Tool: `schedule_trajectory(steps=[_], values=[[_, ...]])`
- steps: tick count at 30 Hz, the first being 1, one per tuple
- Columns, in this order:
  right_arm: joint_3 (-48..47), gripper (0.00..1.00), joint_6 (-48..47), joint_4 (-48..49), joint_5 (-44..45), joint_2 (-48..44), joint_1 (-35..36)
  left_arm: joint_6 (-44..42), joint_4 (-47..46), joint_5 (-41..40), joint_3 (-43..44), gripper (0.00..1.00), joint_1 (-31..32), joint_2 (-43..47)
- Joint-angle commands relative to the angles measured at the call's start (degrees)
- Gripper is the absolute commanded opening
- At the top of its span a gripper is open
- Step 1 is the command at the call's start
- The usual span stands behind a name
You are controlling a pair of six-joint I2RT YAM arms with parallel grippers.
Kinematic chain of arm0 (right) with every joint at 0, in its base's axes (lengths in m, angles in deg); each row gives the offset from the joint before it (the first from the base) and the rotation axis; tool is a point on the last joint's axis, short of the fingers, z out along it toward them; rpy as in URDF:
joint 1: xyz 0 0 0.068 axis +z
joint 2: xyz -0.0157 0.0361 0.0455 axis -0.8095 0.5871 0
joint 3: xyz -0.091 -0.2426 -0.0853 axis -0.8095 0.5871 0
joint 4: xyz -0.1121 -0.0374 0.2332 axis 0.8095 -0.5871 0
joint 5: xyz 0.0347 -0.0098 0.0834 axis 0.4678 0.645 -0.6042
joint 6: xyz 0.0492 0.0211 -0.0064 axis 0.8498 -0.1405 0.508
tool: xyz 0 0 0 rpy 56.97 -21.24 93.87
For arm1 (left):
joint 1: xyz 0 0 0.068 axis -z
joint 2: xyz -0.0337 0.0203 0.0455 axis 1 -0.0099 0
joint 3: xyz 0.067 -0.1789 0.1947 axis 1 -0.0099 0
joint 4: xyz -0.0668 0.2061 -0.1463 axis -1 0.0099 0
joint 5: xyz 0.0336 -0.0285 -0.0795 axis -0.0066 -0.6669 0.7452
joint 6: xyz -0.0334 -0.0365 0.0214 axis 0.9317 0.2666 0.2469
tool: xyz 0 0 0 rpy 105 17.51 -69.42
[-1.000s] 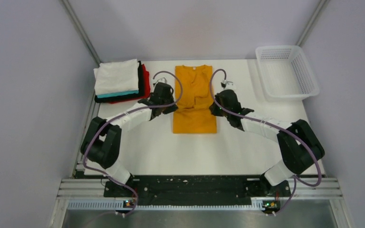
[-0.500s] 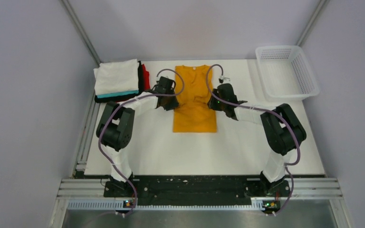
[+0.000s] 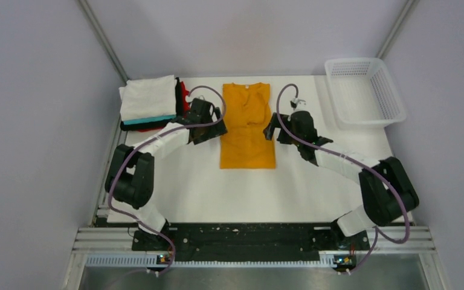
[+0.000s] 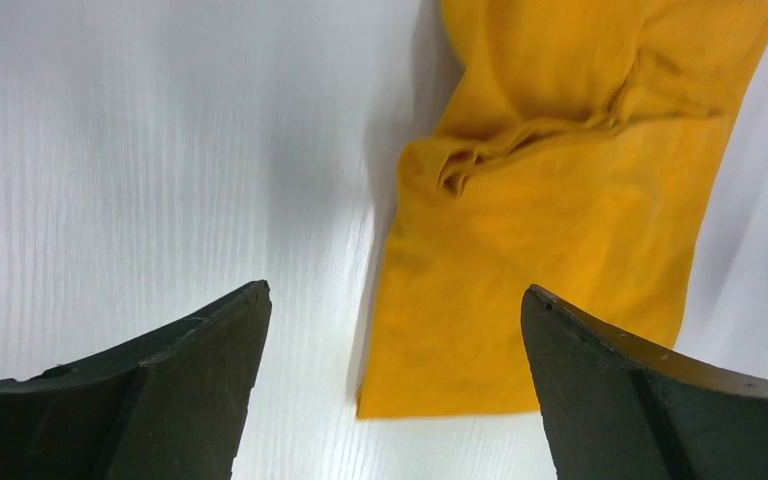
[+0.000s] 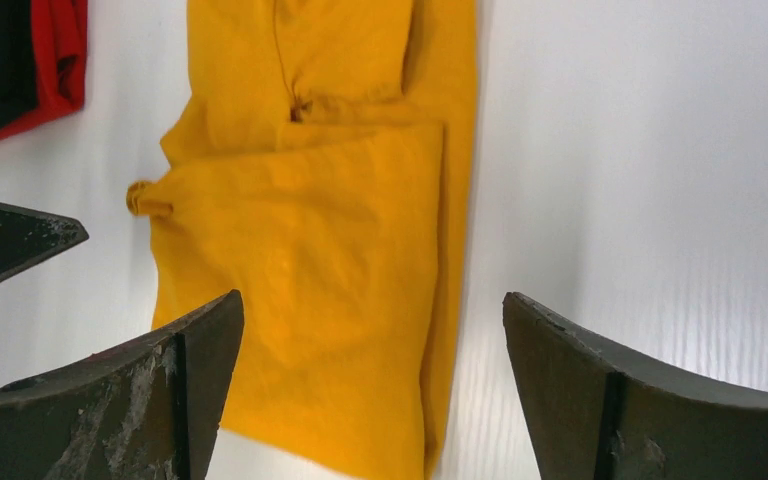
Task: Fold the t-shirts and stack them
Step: Fold the folded rectangular tshirt in 1/3 of the way, then grab one side of the 2/3 rectangular tshirt with both arms
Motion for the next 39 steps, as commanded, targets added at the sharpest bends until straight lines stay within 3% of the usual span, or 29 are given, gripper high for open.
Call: schedule_trajectory(steps=[1, 6, 9, 18, 25, 34, 39], values=[[10.41, 0.99, 3.74, 5.77, -2.87, -9.54, -0.33, 0.54, -5.23, 7.12, -10.14, 0.99, 0.21, 8.91], [18.88, 0.98, 7.15, 7.48, -12.47, -15.09, -0.32, 3.14, -5.01, 7.91, -18.69, 0.99, 2.24, 14.21], [21.69, 0.94, 9.44, 8.00, -13.94, -14.90, -0.32, 5.47, -8.76, 10.31, -23.60, 0.96, 2.66, 16.05], [19.59, 0.60, 11.79, 9.12, -15.08, -5.45, -0.27, 8.19, -12.30, 11.92, -23.68, 0.66, 3.43, 7.76], [19.03, 0.47, 12.78, 10.76, -14.59, -0.24, -0.30, 8.10, -13.78, 14.68, -23.21, 0.41, 3.75, 3.47], [18.60, 0.36, 13.09, 10.75, -15.00, 2.90, -0.31, 8.53, -11.27, 13.10, -24.13, 0.40, 4.17, 1.98], [19.23, 0.22, 13.19, 10.52, -14.91, 2.72, -0.31, 8.77, -8.29, 10.37, -24.92, 0.41, 4.81, 3.77]])
